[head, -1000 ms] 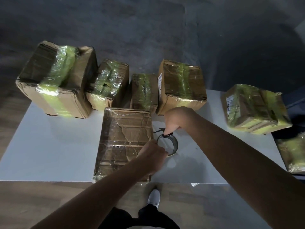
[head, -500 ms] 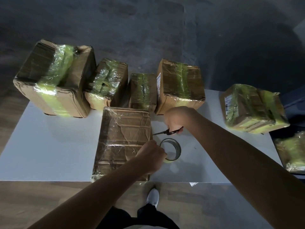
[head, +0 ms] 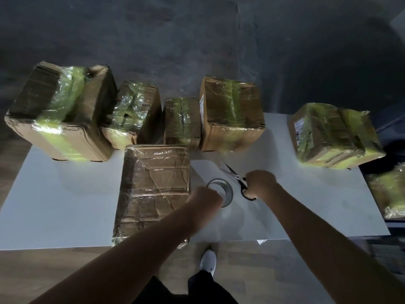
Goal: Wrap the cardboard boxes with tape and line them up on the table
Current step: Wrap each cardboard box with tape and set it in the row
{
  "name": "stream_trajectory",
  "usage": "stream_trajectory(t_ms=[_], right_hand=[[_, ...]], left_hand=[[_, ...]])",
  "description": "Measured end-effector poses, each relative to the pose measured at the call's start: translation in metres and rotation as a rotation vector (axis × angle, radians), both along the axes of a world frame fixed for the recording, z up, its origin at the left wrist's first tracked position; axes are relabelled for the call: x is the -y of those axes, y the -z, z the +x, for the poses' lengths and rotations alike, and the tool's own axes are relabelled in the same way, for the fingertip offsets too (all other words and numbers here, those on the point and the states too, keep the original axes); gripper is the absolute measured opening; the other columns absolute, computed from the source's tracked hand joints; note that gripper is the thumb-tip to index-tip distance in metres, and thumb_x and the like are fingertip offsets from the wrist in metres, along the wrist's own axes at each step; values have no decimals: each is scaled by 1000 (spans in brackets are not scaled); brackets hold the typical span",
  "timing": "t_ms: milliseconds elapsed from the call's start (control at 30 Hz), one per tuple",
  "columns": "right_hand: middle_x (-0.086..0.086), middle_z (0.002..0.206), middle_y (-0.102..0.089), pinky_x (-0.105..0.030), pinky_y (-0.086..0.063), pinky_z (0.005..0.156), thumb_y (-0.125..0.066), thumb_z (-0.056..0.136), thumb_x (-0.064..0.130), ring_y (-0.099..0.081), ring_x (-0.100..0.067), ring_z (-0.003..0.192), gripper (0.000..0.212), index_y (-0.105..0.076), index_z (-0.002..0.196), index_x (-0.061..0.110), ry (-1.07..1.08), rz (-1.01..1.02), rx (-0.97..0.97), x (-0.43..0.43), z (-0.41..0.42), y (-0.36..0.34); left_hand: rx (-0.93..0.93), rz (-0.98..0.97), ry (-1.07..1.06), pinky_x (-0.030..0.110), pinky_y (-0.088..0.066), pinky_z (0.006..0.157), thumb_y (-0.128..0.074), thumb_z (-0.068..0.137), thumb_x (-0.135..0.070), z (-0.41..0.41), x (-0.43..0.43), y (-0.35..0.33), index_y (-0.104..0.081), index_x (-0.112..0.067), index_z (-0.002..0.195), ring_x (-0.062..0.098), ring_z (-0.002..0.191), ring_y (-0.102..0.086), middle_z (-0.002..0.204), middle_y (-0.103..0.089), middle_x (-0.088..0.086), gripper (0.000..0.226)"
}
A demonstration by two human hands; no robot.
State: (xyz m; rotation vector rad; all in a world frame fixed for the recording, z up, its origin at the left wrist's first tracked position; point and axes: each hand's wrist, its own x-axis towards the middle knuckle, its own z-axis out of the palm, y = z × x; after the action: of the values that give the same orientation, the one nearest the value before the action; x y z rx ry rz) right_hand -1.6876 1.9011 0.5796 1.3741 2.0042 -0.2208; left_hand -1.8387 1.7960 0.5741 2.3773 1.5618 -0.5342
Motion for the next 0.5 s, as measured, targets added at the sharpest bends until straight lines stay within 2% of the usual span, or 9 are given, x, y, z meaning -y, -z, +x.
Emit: stream_trajectory(t_ms=[67,200,267,367,500], right_hand=[[-3,114,-65,-29,-48,82,-49,93,22,-62,-24,107,27,-62,115,14,10,55,-41,7,10,22],[1,119,-65,-28,-42,86,-43,97,22,-61,-21,111,29,-63,117,18,2,154,-76,15,19,51],[0,122,-63,-31,-39,91,-43,97,23,-55,-22,116,30,-62,119,18,-53,184,-53,15,18,59],[-5,126,-55,-32,-43,90,-48,96,22,-50,-23,118,33,-52,127,12,8,179,-88,10,18,62],[-7,124,-51,-34,-44,87,-46,97,24,-52,-25,115,28,-49,123,12,66,216,-234,10,16,52]], left_hand=[[-22,-21,-7,32,-43,65,-47,91,2,8,-8,2,-64,-3,102,28,93,-67,102,-67,10,21],[-13,-29,-9,32,-42,68,-47,91,0,23,-21,8,-63,-2,111,30,99,-65,110,-66,12,25],[-43,-43,-29,33,-47,73,-48,92,1,29,-22,13,-61,-1,115,31,101,-65,113,-66,13,27],[-113,-83,-60,40,-56,80,-48,93,1,34,-21,25,-61,0,117,31,100,-66,112,-66,15,27],[-41,-138,-82,44,-52,92,-49,96,-6,36,-21,24,-57,-5,127,32,111,-61,124,-61,14,32]])
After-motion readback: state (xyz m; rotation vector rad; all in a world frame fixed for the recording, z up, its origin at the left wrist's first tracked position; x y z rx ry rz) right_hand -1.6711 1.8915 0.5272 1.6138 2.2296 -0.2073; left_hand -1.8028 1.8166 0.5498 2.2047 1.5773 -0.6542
